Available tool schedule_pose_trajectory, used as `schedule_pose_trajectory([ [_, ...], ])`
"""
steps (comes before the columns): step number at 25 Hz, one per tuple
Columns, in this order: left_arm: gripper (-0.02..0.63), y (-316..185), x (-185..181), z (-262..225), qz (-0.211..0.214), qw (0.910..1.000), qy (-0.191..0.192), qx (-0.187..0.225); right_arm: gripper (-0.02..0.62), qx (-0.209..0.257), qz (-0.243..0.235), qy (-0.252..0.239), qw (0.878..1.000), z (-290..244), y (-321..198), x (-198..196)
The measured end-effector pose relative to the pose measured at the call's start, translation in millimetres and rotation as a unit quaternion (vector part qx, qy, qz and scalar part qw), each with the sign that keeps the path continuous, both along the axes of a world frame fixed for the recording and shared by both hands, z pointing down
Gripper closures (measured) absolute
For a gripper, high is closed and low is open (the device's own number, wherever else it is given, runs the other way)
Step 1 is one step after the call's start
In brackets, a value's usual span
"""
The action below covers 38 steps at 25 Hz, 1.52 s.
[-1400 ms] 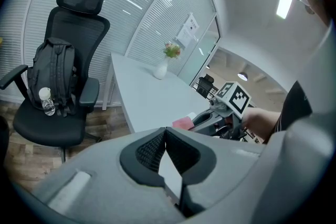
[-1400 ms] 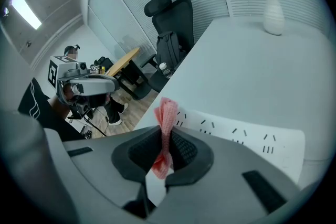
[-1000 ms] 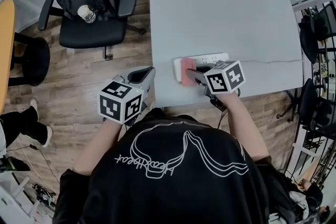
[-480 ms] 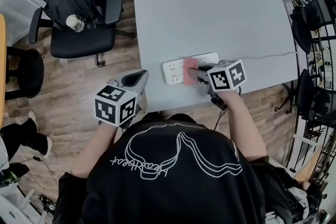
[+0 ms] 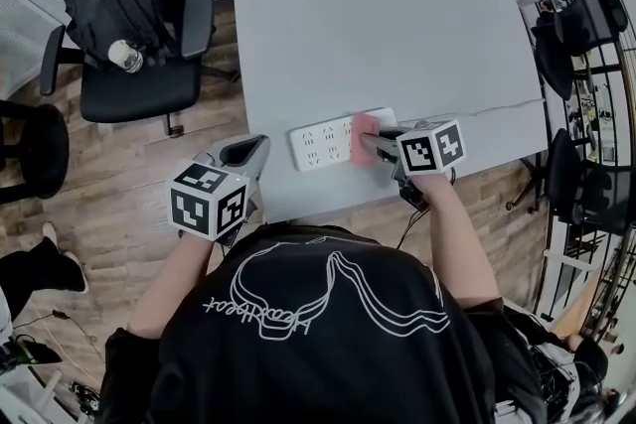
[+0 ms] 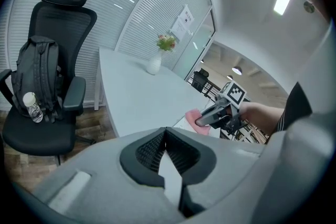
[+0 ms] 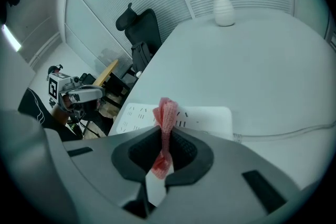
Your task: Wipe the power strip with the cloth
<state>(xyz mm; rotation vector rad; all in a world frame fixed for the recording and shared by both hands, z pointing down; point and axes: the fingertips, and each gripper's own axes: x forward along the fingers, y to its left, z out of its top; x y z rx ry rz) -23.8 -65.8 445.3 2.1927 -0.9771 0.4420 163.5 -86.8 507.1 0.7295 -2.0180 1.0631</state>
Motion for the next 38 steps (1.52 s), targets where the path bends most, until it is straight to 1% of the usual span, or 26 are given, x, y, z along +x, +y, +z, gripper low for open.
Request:
schedule_pose_trajectory([
  [5,0.594,-3.0,9.4,3.2,0.011,0.9999,-0.002,-0.004,0.555,0.001,0.021,0.009,1.000,-0.5,-8.7,23.7],
  [12,0.594,2.4,24.2,0.6,0.021,0.9997,-0.008,-0.009,0.555,0.006,0.060,0.023,0.998,-2.0,-16.1,70.7],
  [17,0.594,5.9,22.3,6.0,0.027,0.9994,-0.011,-0.015,0.555,0.006,0.073,0.017,0.997,-1.5,-20.8,78.4],
  [19,0.594,5.6,19.1,7.8,0.028,0.9994,-0.012,-0.018,0.555,0.007,0.074,0.022,0.997,-1.5,-21.8,79.3],
  [24,0.594,6.1,19.3,8.9,0.033,0.9992,-0.014,-0.016,0.557,0.026,0.073,0.034,0.996,-11.1,-22.9,82.8],
  [27,0.594,9.4,22.8,5.1,0.035,0.9992,-0.013,-0.011,0.557,0.036,0.067,0.026,0.997,-25.7,-15.7,78.5],
  [30,0.594,13.0,23.8,-1.1,0.036,0.9993,-0.009,-0.005,0.557,0.055,0.054,0.011,0.997,-45.8,-9.8,63.1],
  [33,0.594,15.1,19.3,-4.3,0.034,0.9994,-0.008,0.001,0.557,0.069,0.030,-0.007,0.997,-59.4,-4.1,35.0],
  [38,0.594,19.2,8.3,-4.7,0.018,0.9998,-0.004,-0.001,0.557,0.068,-0.021,-0.031,0.997,-64.2,9.3,-14.7],
])
